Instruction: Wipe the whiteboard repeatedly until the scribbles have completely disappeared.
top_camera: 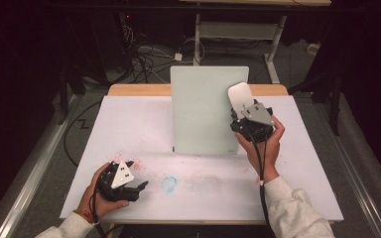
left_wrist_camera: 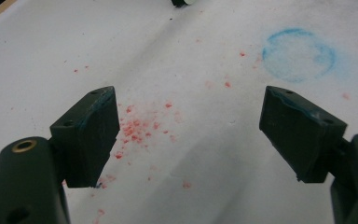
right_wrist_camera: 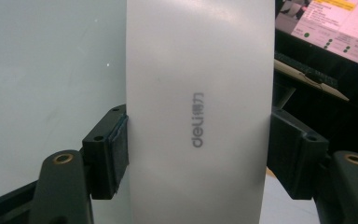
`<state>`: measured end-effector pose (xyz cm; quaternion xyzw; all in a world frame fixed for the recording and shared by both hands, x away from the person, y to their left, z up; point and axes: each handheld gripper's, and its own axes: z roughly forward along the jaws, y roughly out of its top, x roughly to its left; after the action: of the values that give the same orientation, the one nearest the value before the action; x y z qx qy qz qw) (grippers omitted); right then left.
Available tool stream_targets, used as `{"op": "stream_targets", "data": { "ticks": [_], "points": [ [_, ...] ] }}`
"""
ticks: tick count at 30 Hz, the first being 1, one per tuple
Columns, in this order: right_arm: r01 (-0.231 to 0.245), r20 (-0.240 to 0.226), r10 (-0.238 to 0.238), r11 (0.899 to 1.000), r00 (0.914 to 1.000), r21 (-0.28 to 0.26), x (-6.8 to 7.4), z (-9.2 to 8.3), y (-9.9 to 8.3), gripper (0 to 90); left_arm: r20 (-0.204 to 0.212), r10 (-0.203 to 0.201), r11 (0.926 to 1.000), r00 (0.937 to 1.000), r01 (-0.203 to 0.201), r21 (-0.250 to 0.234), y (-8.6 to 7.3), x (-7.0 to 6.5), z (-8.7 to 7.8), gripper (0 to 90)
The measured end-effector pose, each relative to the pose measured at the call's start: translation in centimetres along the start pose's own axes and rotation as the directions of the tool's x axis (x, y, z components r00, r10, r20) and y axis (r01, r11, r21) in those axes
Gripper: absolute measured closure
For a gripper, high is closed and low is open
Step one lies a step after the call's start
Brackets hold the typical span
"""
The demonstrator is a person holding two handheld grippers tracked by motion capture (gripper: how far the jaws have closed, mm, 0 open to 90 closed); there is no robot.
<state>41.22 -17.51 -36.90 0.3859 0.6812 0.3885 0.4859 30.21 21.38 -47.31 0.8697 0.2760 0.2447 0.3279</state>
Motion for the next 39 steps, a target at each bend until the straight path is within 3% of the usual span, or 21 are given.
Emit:
{"op": "stream_targets", "data": {
  "ticks": [6,12,19,25,31,39],
  "points": [
    [-0.070,0.008,0.070,0.997,0.9975,-0.034,-1.7,0.1,2.4,31.0,0.000,0.000,1.0000,1.0000,0.000,0.000,0.0,0.0,0.0,19.5],
    [-0.058,0.000,0.058,0.998,0.9983,-0.018,-1.1,0.1,1.7,31.0,0.000,0.000,1.0000,1.0000,0.000,-0.001,-0.1,0.0,-0.1,19.5],
    [0.017,-0.037,-0.017,1.000,0.9992,0.010,1.4,0.2,0.5,31.0,0.001,0.004,1.0000,1.0000,-0.004,0.004,0.0,0.0,0.0,19.5],
    [0.066,-0.049,-0.066,0.998,0.9966,-0.001,4.0,0.6,0.9,31.0,0.002,0.011,0.9999,0.9999,-0.011,0.005,0.0,-0.1,0.0,19.4],
    [0.156,-0.056,-0.155,0.988,0.9864,0.015,6.7,0.7,0.1,31.0,0.005,0.008,1.0000,1.0000,-0.008,0.004,-0.1,-0.1,-0.1,19.4],
    [0.239,-0.079,-0.235,0.970,0.9687,0.046,8.1,0.4,-2.0,30.9,0.004,0.010,1.0000,0.9999,-0.010,0.001,-0.1,-0.1,-0.1,19.5]
  ]
}}
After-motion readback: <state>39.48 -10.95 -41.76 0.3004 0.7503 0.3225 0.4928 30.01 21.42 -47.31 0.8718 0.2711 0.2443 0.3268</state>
